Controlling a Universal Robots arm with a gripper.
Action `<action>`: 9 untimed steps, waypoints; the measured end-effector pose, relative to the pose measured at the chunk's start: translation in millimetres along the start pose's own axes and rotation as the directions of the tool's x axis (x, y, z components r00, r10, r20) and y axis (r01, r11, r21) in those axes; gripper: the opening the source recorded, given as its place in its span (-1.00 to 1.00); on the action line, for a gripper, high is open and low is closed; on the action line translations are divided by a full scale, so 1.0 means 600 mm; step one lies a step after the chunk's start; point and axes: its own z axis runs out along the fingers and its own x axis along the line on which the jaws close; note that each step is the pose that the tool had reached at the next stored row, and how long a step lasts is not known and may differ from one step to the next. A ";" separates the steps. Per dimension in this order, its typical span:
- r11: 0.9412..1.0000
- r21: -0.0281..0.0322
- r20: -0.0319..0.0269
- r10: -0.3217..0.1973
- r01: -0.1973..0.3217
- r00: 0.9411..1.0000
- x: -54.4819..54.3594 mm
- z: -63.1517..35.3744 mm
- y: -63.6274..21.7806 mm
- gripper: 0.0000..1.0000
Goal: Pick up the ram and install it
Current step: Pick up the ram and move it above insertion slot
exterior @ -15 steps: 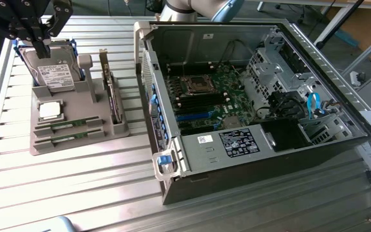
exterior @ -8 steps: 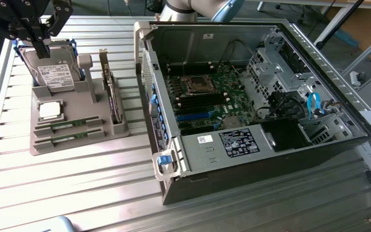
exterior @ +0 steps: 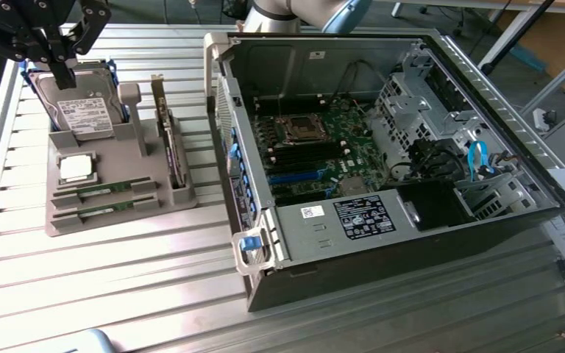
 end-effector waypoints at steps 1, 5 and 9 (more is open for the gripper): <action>1.000 0.000 0.000 -0.006 0.006 1.000 0.000 0.000 0.000 -0.79; 0.999 -0.001 -0.001 -0.032 0.032 0.999 0.000 0.000 0.000 -0.79; 0.999 -0.001 -0.002 -0.055 0.055 0.999 0.000 0.000 0.000 -0.79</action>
